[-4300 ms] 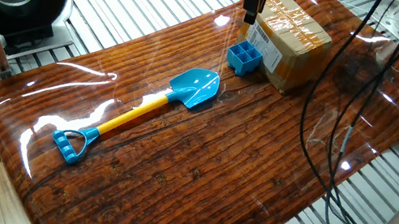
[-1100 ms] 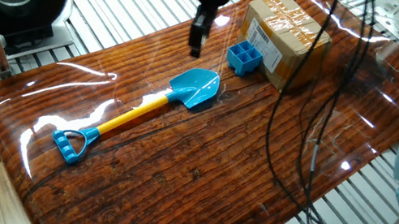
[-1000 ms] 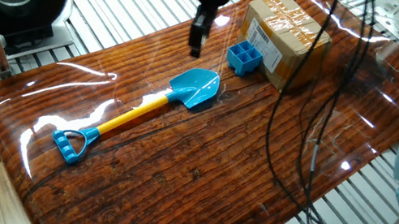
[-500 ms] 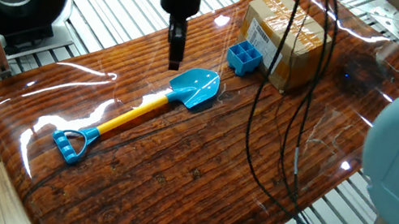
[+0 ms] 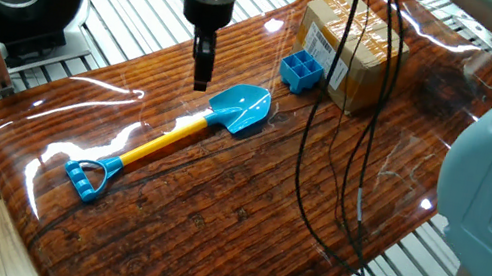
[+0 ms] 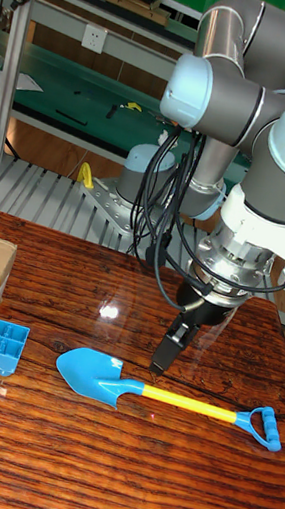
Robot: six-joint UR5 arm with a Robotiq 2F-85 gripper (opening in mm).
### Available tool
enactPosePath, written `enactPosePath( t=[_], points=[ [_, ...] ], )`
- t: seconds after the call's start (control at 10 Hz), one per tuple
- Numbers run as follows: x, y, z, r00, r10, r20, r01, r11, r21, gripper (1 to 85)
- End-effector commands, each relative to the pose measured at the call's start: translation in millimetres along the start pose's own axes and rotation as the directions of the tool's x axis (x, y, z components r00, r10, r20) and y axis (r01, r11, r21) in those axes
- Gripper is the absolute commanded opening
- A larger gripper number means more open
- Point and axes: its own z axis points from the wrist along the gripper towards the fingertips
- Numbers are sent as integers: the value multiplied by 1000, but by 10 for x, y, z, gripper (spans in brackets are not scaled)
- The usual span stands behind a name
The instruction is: Use a shovel to scoop up an object
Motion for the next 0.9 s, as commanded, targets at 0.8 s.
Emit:
enactPosePath(
  t=[0.8],
  points=[
    [-267,328,137,996,-82,47,84,996,-37,810]
  ],
)
